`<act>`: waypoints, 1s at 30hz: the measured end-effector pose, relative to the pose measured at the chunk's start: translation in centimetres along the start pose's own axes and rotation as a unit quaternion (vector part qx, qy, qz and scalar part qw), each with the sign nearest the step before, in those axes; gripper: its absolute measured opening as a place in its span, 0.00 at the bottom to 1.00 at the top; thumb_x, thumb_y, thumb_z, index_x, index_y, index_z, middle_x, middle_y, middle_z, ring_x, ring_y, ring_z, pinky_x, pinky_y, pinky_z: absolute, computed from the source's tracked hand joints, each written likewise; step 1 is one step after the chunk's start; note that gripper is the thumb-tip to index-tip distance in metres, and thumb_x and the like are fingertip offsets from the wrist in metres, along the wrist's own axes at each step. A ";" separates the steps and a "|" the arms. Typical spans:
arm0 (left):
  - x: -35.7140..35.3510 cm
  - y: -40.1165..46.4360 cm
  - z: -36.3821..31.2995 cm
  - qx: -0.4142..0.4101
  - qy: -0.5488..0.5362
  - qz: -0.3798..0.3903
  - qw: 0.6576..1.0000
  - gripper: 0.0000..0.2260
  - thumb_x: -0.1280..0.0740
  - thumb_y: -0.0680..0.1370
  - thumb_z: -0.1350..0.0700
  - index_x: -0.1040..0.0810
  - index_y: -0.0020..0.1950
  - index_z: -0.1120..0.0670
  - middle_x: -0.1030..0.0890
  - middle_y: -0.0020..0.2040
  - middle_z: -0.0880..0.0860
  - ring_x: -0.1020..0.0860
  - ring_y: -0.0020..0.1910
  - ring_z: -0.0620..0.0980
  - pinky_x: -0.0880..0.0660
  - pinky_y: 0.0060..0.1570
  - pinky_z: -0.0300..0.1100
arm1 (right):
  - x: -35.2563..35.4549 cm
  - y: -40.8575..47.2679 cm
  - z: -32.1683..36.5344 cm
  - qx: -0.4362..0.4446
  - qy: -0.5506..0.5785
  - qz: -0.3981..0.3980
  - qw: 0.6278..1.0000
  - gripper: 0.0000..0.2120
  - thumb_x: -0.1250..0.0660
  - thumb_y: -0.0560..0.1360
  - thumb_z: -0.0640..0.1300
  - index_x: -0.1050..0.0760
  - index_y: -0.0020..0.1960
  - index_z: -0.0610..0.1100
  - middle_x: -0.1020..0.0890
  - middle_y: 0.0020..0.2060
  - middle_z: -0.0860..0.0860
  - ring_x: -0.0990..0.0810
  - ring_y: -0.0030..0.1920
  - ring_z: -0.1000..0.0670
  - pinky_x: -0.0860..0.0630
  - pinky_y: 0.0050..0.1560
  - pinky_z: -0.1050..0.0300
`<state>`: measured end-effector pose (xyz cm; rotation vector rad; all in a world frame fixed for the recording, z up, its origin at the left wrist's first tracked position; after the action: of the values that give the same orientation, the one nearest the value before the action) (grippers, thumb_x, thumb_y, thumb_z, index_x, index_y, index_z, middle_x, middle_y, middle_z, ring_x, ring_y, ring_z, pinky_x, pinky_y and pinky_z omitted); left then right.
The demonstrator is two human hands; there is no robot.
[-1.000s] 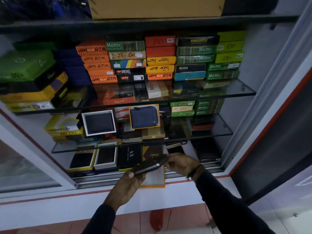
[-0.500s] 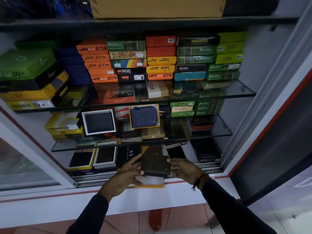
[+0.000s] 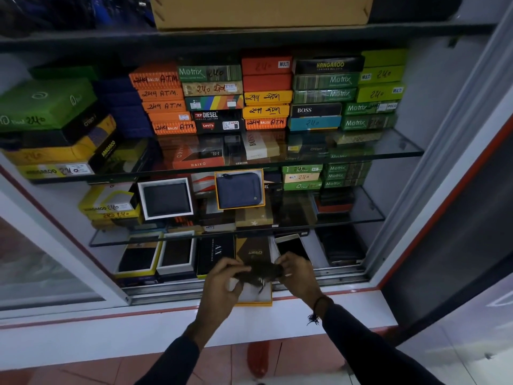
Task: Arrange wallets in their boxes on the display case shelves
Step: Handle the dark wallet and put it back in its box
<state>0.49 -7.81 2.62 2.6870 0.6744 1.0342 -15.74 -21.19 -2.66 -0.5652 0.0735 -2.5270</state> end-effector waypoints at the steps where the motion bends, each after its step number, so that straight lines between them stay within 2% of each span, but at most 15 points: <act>1: 0.1 0.1 1.3 0.071 -0.057 0.014 0.996 0.20 0.24 0.70 0.69 0.15 0.54 0.46 0.16 0.52 0.50 0.17 0.54 0.48 0.19 0.54 0.39 | 0.0 0.3 -0.5 -0.031 0.003 0.017 0.999 0.11 0.28 0.71 0.31 0.19 0.53 0.37 0.17 0.47 0.45 0.17 0.47 0.48 0.20 0.44 0.64; 3: -0.2 0.0 4.0 0.190 -0.129 0.032 0.973 0.16 0.23 0.73 0.63 0.16 0.49 0.40 0.12 0.43 0.46 0.15 0.47 0.47 0.18 0.45 0.36 | -0.6 0.0 -1.8 -0.099 0.048 0.068 0.992 0.14 0.23 0.70 0.35 0.19 0.55 0.35 0.16 0.45 0.45 0.16 0.42 0.50 0.22 0.37 0.65; 4: -0.3 0.0 5.0 0.216 -0.114 0.037 0.969 0.14 0.24 0.75 0.60 0.16 0.45 0.39 0.13 0.39 0.43 0.15 0.45 0.46 0.20 0.43 0.34 | -1.2 -0.4 -2.5 -0.138 0.075 0.090 0.984 0.14 0.23 0.70 0.39 0.18 0.54 0.36 0.15 0.44 0.46 0.15 0.39 0.51 0.23 0.34 0.64; 6: -0.8 -0.2 6.4 0.245 -0.073 0.055 0.965 0.13 0.26 0.77 0.57 0.17 0.39 0.39 0.14 0.35 0.39 0.16 0.42 0.42 0.23 0.39 0.30 | -2.0 -0.6 -3.5 -0.180 0.089 0.091 0.975 0.17 0.23 0.72 0.44 0.19 0.56 0.35 0.13 0.45 0.44 0.14 0.38 0.50 0.23 0.36 0.59; 9: -1.7 0.0 7.6 0.268 -0.029 0.062 0.961 0.08 0.26 0.77 0.57 0.15 0.40 0.46 0.15 0.36 0.40 0.18 0.40 0.42 0.23 0.38 0.32 | -2.5 0.3 -4.0 -0.188 0.090 0.034 0.977 0.20 0.23 0.71 0.40 0.22 0.58 0.30 0.15 0.53 0.34 0.14 0.46 0.39 0.17 0.44 0.49; 11: -2.1 0.0 8.3 0.278 0.021 0.065 0.958 0.05 0.27 0.77 0.57 0.13 0.44 0.56 0.14 0.39 0.50 0.18 0.40 0.46 0.20 0.41 0.40 | -2.8 0.8 -4.0 -0.186 0.053 0.004 0.981 0.20 0.22 0.69 0.38 0.21 0.57 0.32 0.16 0.54 0.36 0.14 0.51 0.37 0.16 0.49 0.45; 13: -2.3 0.0 8.7 0.281 0.059 0.061 0.956 0.08 0.28 0.77 0.55 0.13 0.44 0.58 0.13 0.41 0.54 0.16 0.42 0.51 0.21 0.41 0.40 | -3.1 1.4 -3.6 -0.171 -0.012 -0.004 0.985 0.19 0.21 0.68 0.39 0.21 0.57 0.37 0.16 0.55 0.41 0.15 0.52 0.42 0.16 0.46 0.53; 15: -2.1 0.0 9.0 0.288 0.102 0.065 0.950 0.08 0.27 0.76 0.53 0.13 0.43 0.57 0.13 0.40 0.54 0.15 0.42 0.51 0.20 0.42 0.41 | -3.4 1.9 -3.2 -0.155 -0.077 -0.001 0.985 0.20 0.21 0.67 0.40 0.21 0.57 0.41 0.16 0.56 0.44 0.16 0.54 0.46 0.20 0.44 0.62; 18: -2.4 -0.2 9.7 0.320 0.129 0.081 0.935 0.06 0.25 0.74 0.55 0.15 0.41 0.57 0.15 0.40 0.54 0.15 0.42 0.52 0.22 0.39 0.41 | -3.7 1.9 -2.9 -0.153 -0.132 -0.011 0.979 0.20 0.20 0.65 0.39 0.22 0.55 0.45 0.17 0.53 0.47 0.17 0.56 0.45 0.21 0.48 0.59; 21: -3.1 -0.6 10.7 0.373 0.071 0.085 0.921 0.09 0.25 0.74 0.57 0.20 0.35 0.53 0.19 0.36 0.52 0.16 0.45 0.55 0.25 0.35 0.40 | -4.1 1.9 -3.7 -0.165 -0.131 -0.028 0.977 0.22 0.22 0.66 0.40 0.25 0.58 0.42 0.18 0.53 0.46 0.18 0.56 0.44 0.19 0.51 0.54; 22: -3.3 -0.8 11.0 0.390 0.042 0.080 0.916 0.09 0.25 0.75 0.57 0.21 0.35 0.52 0.19 0.37 0.52 0.16 0.48 0.57 0.24 0.37 0.41 | -4.4 1.7 -4.3 -0.186 -0.120 -0.023 0.975 0.22 0.23 0.67 0.41 0.24 0.59 0.40 0.17 0.54 0.46 0.17 0.56 0.43 0.18 0.53 0.52; 24: -3.3 -1.1 11.1 0.418 -0.004 0.070 0.906 0.03 0.26 0.75 0.57 0.17 0.44 0.56 0.17 0.46 0.56 0.18 0.53 0.59 0.20 0.48 0.47 | -4.8 1.5 -5.5 -0.229 -0.078 -0.012 0.970 0.21 0.23 0.68 0.44 0.21 0.57 0.37 0.15 0.53 0.43 0.16 0.55 0.43 0.17 0.55 0.50; 26: -3.4 -1.0 11.1 0.420 -0.017 0.060 0.906 0.09 0.27 0.76 0.55 0.16 0.53 0.58 0.16 0.53 0.58 0.19 0.56 0.59 0.20 0.56 0.52 | -4.8 1.3 -5.7 -0.234 -0.045 -0.009 0.971 0.18 0.22 0.68 0.47 0.18 0.53 0.37 0.14 0.50 0.42 0.15 0.53 0.44 0.18 0.54 0.51; 28: -3.1 -0.9 10.0 0.405 -0.020 0.050 0.913 0.07 0.27 0.77 0.54 0.17 0.51 0.56 0.15 0.53 0.58 0.18 0.55 0.59 0.19 0.56 0.53 | -4.0 1.0 -5.1 -0.217 -0.007 -0.028 0.976 0.12 0.21 0.67 0.45 0.18 0.45 0.40 0.14 0.48 0.42 0.15 0.52 0.43 0.18 0.56 0.46; 30: -3.1 -0.4 8.7 0.380 -0.029 0.040 0.924 0.04 0.26 0.76 0.55 0.19 0.44 0.51 0.15 0.49 0.56 0.17 0.52 0.58 0.18 0.54 0.53 | -2.5 0.9 -4.3 -0.198 0.050 -0.046 0.978 0.10 0.20 0.66 0.38 0.22 0.40 0.41 0.15 0.50 0.38 0.16 0.54 0.38 0.19 0.58 0.38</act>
<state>4.20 -8.99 -5.79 3.3965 1.1581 0.8135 -15.14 -20.91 -7.65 -0.6041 0.6117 -2.6429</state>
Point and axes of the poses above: each hand's wrist, its own y-axis towards the middle knuckle, its own x-axis out of the back of the hand, z = x × y, the point moved 10 cm from there along y, towards the middle knuckle
